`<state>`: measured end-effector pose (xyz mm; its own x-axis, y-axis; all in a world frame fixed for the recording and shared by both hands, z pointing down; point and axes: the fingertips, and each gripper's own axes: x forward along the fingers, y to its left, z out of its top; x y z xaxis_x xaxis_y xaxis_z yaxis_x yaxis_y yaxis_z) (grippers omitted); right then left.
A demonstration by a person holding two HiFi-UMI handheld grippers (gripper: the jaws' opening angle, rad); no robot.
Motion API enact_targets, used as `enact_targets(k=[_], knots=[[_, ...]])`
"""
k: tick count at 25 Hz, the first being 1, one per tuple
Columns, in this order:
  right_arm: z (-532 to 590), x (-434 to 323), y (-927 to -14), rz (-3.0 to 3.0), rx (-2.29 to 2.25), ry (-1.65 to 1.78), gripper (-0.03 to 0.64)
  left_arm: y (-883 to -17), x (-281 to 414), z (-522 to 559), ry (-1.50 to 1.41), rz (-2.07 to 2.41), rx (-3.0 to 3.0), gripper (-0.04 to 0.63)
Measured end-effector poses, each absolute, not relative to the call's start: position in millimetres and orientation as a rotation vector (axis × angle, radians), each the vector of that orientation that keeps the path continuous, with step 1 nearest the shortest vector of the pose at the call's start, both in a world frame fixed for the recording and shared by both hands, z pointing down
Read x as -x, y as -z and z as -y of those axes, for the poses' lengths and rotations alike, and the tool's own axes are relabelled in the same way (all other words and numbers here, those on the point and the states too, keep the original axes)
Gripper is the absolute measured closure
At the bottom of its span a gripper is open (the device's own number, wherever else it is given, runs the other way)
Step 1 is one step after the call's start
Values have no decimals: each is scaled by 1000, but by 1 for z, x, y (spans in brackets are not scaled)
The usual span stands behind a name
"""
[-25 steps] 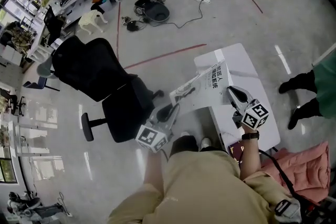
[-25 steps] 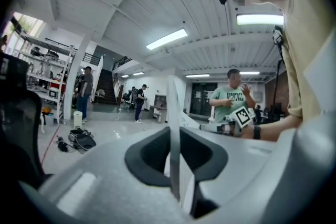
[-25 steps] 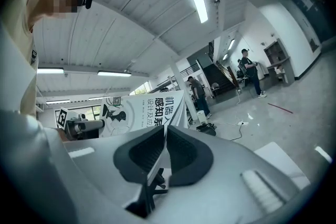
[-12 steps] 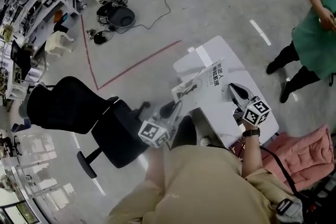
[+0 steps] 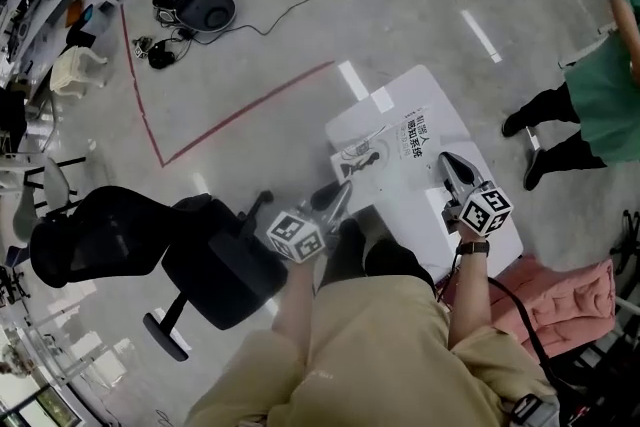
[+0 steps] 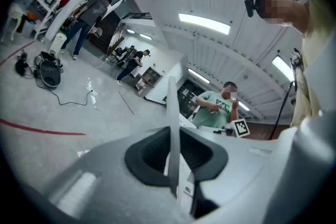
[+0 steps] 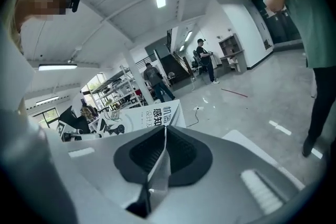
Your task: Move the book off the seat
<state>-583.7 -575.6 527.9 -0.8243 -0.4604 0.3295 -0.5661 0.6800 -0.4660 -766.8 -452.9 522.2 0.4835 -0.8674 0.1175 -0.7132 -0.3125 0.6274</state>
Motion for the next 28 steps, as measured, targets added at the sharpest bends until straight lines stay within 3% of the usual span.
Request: enact_targets(k=[6, 12, 28], knots=[[633, 613, -604, 2617, -820, -937, 604, -594, 789, 505, 304, 1305, -2018, 549], [676, 655, -741, 2585, -792, -999, 606, -735, 822, 537, 368, 1348, -1868, 551], [706, 683, -870, 2369, -744, -1063, 608, -895, 835, 548, 462, 1310, -1485, 551]])
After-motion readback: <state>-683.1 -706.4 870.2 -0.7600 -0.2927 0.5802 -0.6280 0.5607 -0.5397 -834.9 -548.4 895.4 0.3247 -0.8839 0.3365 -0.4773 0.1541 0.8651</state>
